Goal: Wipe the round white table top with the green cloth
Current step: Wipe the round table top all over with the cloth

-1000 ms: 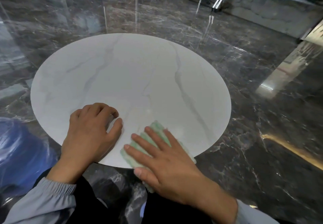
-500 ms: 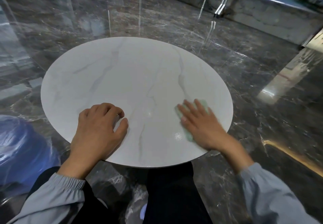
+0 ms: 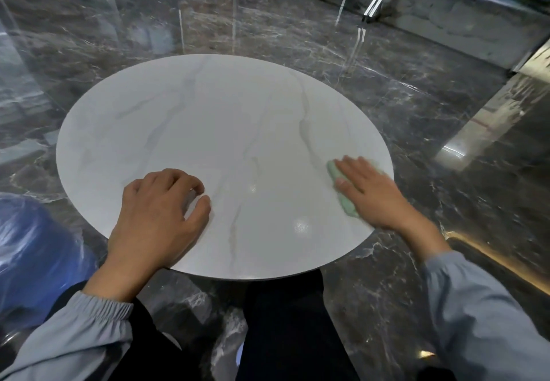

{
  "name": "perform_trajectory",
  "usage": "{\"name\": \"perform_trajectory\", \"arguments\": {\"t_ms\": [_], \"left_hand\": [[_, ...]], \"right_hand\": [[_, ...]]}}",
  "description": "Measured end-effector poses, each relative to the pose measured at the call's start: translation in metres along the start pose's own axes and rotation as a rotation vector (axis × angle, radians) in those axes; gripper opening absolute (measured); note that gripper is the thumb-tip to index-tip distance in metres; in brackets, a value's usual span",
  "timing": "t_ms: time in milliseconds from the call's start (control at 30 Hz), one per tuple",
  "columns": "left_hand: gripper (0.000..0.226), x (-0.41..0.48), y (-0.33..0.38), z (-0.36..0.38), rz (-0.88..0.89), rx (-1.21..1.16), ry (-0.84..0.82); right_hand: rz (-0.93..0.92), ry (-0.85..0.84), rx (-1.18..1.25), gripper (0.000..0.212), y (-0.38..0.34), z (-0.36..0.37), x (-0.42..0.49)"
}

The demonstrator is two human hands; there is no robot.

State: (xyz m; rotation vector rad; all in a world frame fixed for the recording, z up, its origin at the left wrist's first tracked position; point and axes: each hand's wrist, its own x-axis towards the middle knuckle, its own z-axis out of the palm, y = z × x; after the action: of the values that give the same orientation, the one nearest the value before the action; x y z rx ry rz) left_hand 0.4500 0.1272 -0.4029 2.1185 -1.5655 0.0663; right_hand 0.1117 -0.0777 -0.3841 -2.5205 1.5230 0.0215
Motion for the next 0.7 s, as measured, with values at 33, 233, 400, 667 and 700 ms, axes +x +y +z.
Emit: {"name": "perform_trajectory", "arguments": {"t_ms": [33,233,400,667,700], "left_hand": [[0.028,0.000,0.000,0.000,0.000,0.000,-0.005],[0.027,0.000,0.000,0.001,-0.011,0.008,0.006],[0.025,0.000,0.001,0.001,-0.002,0.011,0.013],[0.025,0.001,0.004,0.001,-0.005,0.037,0.021],[0.025,0.001,0.003,0.001,-0.006,0.038,0.022]], "right_hand": [[0.062,0.011,-0.001,0.078,0.016,-0.003,0.006],[-0.032,-0.044,-0.062,0.072,-0.038,0.007,-0.030],[-0.424,-0.064,-0.086,0.059,-0.132,0.039,-0.110],[-0.290,0.037,0.006,0.059,-0.066,0.024,-0.074],[-0.214,0.034,0.020,0.062,-0.047,0.021,-0.060]]}}
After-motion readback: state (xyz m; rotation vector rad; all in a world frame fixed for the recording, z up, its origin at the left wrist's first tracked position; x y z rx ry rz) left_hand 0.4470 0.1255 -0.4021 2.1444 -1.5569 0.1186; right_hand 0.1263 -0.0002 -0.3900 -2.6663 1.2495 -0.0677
